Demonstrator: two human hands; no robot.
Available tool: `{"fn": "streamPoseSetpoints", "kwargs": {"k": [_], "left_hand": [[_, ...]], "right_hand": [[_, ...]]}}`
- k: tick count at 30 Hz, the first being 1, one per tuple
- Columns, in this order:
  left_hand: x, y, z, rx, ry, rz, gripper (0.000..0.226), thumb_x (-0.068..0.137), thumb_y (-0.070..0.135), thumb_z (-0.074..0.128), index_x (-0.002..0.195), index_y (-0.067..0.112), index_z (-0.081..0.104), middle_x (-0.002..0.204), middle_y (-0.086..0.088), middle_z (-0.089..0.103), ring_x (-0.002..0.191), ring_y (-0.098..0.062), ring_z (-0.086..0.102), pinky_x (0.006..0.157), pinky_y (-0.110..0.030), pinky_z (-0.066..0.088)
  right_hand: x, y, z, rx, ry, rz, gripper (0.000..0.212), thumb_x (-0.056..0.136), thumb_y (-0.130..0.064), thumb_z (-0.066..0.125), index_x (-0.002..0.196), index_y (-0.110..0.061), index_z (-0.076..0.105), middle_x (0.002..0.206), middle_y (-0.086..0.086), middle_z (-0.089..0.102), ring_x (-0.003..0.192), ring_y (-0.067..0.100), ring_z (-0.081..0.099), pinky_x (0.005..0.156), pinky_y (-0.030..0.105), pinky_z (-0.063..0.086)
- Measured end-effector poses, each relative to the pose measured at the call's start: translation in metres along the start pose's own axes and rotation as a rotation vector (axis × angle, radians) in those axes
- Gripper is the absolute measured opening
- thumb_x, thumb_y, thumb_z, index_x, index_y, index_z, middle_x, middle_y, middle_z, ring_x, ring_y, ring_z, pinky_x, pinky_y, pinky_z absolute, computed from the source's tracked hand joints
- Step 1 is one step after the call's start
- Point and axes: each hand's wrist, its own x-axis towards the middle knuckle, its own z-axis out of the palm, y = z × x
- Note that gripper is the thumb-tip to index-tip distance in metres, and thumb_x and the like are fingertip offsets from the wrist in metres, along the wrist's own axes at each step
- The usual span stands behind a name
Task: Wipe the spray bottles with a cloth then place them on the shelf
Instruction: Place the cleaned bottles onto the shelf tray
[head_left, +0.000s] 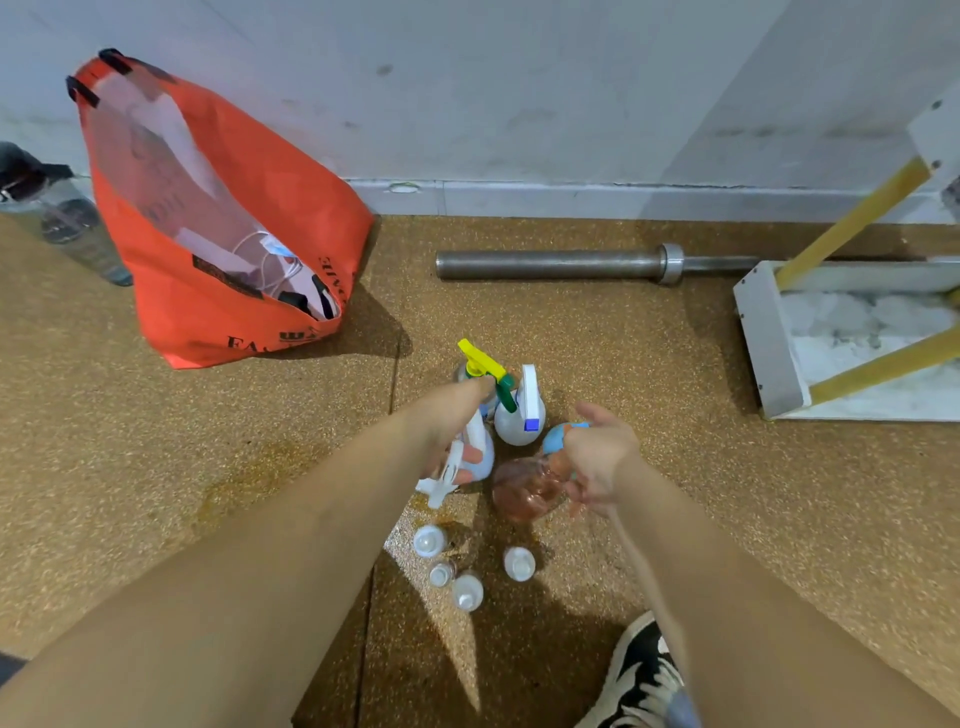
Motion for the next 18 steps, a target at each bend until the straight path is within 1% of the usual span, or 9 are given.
{"fn": "streamPoseSetpoints", "kwargs": {"k": [1,2,4,6,8,10,13,16,18], "left_hand": [[0.002,0.001,0.001,0.078,0.023,0.023,0.046,0.096,0.058,0.061,0.122,0.021,0.057,0.114,-0.011,0.060,0.092,-0.026,0.070,0.061,-0.034,0.055],[0.006,0.002,0.002,0.178,0.055,0.060,0.044,0.096,0.055,0.062,0.121,0.020,0.056,0.112,-0.010,0.060,0.091,-0.026,0.068,0.061,-0.034,0.053],[0.013,0.003,0.002,0.331,0.093,0.111,0.033,0.098,0.033,0.063,0.123,0.013,0.052,0.106,-0.013,0.059,0.091,-0.031,0.063,0.058,-0.036,0.052],[0.018,0.005,0.001,0.380,0.088,0.123,0.025,0.100,0.010,0.057,0.123,0.010,0.048,0.107,-0.016,0.058,0.097,-0.038,0.061,0.063,-0.044,0.058],[0.021,0.004,0.000,0.324,0.057,0.113,0.031,0.098,-0.004,0.053,0.123,0.014,0.048,0.107,-0.017,0.058,0.105,-0.044,0.062,0.074,-0.053,0.061],[0.025,0.002,0.001,0.227,0.022,0.094,0.049,0.094,-0.012,0.051,0.133,0.018,0.049,0.110,-0.016,0.057,0.100,-0.045,0.060,0.073,-0.057,0.061],[0.032,-0.002,0.000,0.140,0.007,0.082,0.050,0.093,-0.016,0.048,0.129,0.018,0.048,0.108,-0.019,0.057,0.087,-0.041,0.056,0.081,-0.063,0.059],[0.032,-0.001,-0.005,0.028,0.010,0.032,0.057,0.093,-0.018,0.047,0.133,0.023,0.045,0.108,-0.021,0.055,0.082,-0.040,0.056,0.068,-0.053,0.059],[0.035,-0.002,-0.010,0.006,0.020,0.007,0.069,0.090,-0.022,0.049,0.140,0.025,0.042,0.115,-0.024,0.054,0.086,-0.040,0.057,0.057,-0.048,0.060]], "right_hand": [[0.000,-0.005,0.000,-0.028,-0.016,0.007,0.083,0.088,0.018,0.046,0.152,-0.035,0.045,0.115,0.008,0.062,0.088,0.029,0.066,0.047,0.028,0.043],[0.000,-0.010,0.001,-0.066,-0.035,0.008,0.085,0.089,0.018,0.047,0.154,-0.037,0.041,0.131,0.009,0.059,0.096,0.030,0.066,0.048,0.030,0.049],[-0.003,-0.017,0.001,-0.137,-0.068,-0.001,0.088,0.092,0.019,0.047,0.158,-0.039,0.034,0.157,0.005,0.042,0.106,0.031,0.061,0.060,0.040,0.062],[-0.007,-0.021,0.000,-0.150,-0.098,-0.006,0.089,0.094,0.020,0.045,0.160,-0.039,0.030,0.166,0.003,0.031,0.104,0.031,0.055,0.070,0.050,0.064],[-0.009,-0.021,-0.002,-0.133,-0.117,0.003,0.091,0.094,0.021,0.044,0.161,-0.038,0.028,0.167,0.004,0.027,0.090,0.030,0.061,0.070,0.051,0.064],[-0.009,-0.018,-0.004,-0.093,-0.118,0.022,0.094,0.092,0.023,0.044,0.160,-0.040,0.028,0.165,0.006,0.029,0.076,0.025,0.063,0.075,0.051,0.065],[-0.009,-0.016,-0.004,-0.050,-0.140,0.052,0.098,0.089,0.024,0.045,0.159,-0.043,0.028,0.163,0.010,0.031,0.085,0.025,0.069,0.068,0.043,0.067],[-0.012,-0.017,0.002,-0.065,-0.169,0.031,0.094,0.092,0.022,0.042,0.162,-0.039,0.025,0.160,0.010,0.033,0.080,0.025,0.070,0.063,0.040,0.066],[-0.014,-0.020,0.006,-0.106,-0.179,0.021,0.091,0.093,0.020,0.041,0.161,-0.039,0.026,0.160,0.010,0.033,0.082,0.027,0.065,0.058,0.038,0.065]]}}
